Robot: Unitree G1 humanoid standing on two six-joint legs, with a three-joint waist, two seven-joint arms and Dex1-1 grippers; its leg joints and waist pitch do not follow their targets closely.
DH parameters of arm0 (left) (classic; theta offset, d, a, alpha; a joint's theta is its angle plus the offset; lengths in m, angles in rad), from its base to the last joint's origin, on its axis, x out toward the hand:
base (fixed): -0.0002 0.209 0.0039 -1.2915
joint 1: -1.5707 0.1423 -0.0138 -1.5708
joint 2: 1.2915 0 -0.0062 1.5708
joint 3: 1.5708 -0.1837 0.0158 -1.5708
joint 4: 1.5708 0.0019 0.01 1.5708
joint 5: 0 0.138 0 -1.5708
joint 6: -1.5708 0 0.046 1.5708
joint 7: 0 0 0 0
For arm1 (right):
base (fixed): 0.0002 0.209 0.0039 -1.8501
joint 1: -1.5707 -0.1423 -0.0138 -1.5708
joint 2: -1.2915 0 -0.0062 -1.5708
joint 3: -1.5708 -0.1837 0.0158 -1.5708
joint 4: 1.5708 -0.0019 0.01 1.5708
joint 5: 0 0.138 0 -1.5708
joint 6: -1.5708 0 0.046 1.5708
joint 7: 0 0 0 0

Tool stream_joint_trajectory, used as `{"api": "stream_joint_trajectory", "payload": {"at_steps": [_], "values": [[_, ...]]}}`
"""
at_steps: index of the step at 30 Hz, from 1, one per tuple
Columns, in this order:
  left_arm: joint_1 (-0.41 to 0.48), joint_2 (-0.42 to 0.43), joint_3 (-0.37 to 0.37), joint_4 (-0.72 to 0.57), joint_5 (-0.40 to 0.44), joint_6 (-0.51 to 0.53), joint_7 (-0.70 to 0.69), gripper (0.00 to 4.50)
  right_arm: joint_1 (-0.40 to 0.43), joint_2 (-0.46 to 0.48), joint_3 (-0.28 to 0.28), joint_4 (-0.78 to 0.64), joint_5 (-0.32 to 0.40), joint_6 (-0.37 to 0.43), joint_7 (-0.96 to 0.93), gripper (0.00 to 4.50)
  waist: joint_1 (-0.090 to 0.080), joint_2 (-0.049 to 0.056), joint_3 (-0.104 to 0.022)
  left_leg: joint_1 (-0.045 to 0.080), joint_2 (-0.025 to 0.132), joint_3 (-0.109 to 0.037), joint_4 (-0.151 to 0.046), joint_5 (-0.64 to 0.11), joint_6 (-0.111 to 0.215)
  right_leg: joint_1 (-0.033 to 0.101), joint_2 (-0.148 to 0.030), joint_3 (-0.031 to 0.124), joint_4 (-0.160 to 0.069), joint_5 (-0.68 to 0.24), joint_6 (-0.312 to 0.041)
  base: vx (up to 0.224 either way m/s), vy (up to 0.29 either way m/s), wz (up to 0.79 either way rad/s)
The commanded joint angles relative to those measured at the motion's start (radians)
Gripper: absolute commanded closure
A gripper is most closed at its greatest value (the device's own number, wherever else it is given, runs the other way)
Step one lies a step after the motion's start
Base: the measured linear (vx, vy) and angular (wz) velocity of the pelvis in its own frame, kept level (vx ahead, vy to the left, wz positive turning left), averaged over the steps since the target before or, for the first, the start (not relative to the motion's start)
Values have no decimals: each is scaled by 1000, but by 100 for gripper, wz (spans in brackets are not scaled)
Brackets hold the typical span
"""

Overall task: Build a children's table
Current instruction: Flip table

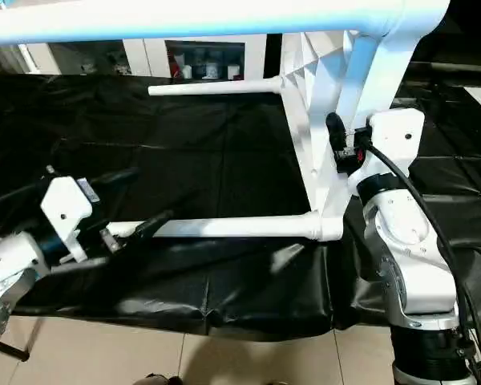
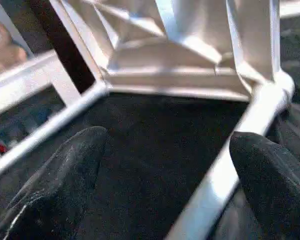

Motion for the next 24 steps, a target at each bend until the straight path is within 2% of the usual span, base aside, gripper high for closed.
{"api": "stream_joint_trajectory", "payload": {"at_steps": [1, 3, 4, 5, 7, 8, 9, 10, 12, 16, 18, 24], "values": [[-15, 1, -3, -13, 9, -16, 8, 9, 42, 8, 18, 86, -22, 62, 5, 190, -3, 12, -37, 32, 43, -30, -90, -441, -91, 7, -30, 31, -70, -331, -118, 0, 0, 0], [-28, -2, -13, -11, 36, -45, 10, 5, 47, 23, 13, 84, -12, 33, 20, 179, -4, 15, -37, 31, 43, -31, -90, -455, -85, 5, -32, 32, -75, -360, -116, 0, 0, 0], [-32, -3, -19, -7, 50, -61, 6, 2, 52, 29, 13, 80, -20, 9, 19, 169, -4, 10, -39, 29, 43, -31, -88, -447, -81, 6, -33, 32, -76, -350, -118, 0, 0, 0], [-35, -6, -28, -2, 70, -85, 7, 0, 62, 33, 16, 72, -29, -33, 23, 151, -3, 11, -42, 27, 43, -32, -87, -428, -79, 10, -33, 32, -72, -332, -122, 0, 0, 0], [-36, -13, -45, 4, 83, -114, -3, 0, 83, 34, 28, 60, -72, -132, 13, 139, 1, 8, -47, 19, 44, -28, -82, -347, -58, 15, -35, 33, -64, -247, -132, 0, 0, 0], [-36, -13, -49, 6, 89, -120, -4, 0, 89, 35, 31, 57, -79, -154, 13, 131, 2, 10, -49, 14, 43, -25, -76, -272, -41, 18, -34, 32, -54, -172, -148, 0, 0, 0], [-36, -12, -60, 11, 105, -133, -7, 0, 101, 37, 36, 52, -94, -201, 12, 120, 4, 14, -49, 12, 42, -21, -72, -229, -19, 18, -35, 31, -52, -130, -158, 0, 0, 0], [-35, -10, -65, 13, 111, -137, -10, 0, 107, 36, 40, 49, -111, -217, 2, 109, 1, 18, -49, 8, 40, -21, -68, -199, -4, 22, -34, 29, -47, -103, -165, 0, 0, 0], [-34, -6, -84, 25, 142, -175, -11, 0, 123, 59, 27, 41, -139, -305, -33, 101, 0, 18, -50, 8, 39, -19, -63, -166, 14, 21, -32, 28, -45, -67, -174, 0, 0, 0], [-35, -4, -109, 48, 192, -242, -7, 0, 139, 76, 10, 20, -179, -413, -65, 68, 0, 21, -49, 12, 43, -21, -64, -173, 32, 23, -29, 26, -42, -55, -190, 0, 0, 0], [-36, -11, -119, 77, 254, -327, 23, 0, 152, 79, 9, 3, -212, -487, -73, 42, 0, 22, -47, 12, 43, -22, -65, -190, 33, 22, -29, 26, -43, -66, -185, 0, 0, 0], [-14, -25, -120, 143, 325, -456, 84, 0, 192, 82, 17, -12, -282, -597, -96, 3, 0, 33, -42, 17, 45, -24, -71, -277, 9, 20, -30, 27, -51, -139, -172, 0, 0, 0]]}}
